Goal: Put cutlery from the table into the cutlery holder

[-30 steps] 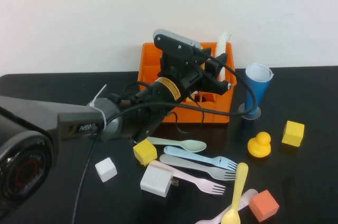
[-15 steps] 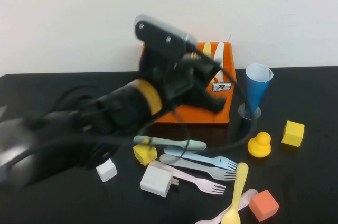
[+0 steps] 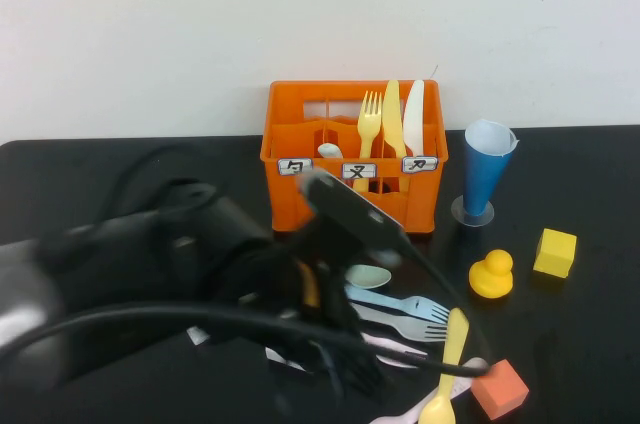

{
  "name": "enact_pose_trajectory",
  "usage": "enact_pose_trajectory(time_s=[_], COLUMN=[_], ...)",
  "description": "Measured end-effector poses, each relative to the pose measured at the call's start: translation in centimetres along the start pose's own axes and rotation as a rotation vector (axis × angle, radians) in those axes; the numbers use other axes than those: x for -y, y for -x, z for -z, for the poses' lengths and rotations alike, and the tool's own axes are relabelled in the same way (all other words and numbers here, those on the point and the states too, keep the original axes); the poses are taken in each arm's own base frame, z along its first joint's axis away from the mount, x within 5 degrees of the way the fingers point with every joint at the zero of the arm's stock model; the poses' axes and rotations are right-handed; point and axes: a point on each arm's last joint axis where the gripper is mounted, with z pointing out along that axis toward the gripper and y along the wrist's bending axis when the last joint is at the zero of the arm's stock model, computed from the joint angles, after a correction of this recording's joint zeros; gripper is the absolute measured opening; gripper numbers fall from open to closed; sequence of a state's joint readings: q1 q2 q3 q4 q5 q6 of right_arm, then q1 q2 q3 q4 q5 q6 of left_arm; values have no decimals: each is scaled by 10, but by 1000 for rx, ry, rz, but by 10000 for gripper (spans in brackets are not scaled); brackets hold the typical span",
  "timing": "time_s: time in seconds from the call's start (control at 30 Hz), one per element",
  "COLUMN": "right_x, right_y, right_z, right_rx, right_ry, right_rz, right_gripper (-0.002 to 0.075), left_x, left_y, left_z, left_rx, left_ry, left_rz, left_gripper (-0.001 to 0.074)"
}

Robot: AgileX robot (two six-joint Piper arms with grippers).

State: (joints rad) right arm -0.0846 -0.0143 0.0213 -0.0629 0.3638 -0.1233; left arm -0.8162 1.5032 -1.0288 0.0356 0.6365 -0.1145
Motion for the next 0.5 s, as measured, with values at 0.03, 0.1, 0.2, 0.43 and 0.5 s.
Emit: enact_pose_trajectory(time_s=[0.03,0.1,0.2,0.43,0.5], right_x=[0,0,0,0,0], right_y=[0,0,0,0,0], right_z=[0,0,0,0,0], right_rx=[0,0,0,0,0], right_ry=[0,0,0,0,0], right_rz=[0,0,0,0,0], right_gripper=[-3,-3,-3,-3,-3], left_x=[5,16,26,40,41], left_y=[2,7,19,46,53], left_z=[-5,-17,-36,-92,-108], left_rx=[-43,-103,-139,-190,-200], left_ry=[-27,-71,-107,-121,-111], left_rz=[-15,-35,-31,32,56], left_gripper=[6,41,163,388,386])
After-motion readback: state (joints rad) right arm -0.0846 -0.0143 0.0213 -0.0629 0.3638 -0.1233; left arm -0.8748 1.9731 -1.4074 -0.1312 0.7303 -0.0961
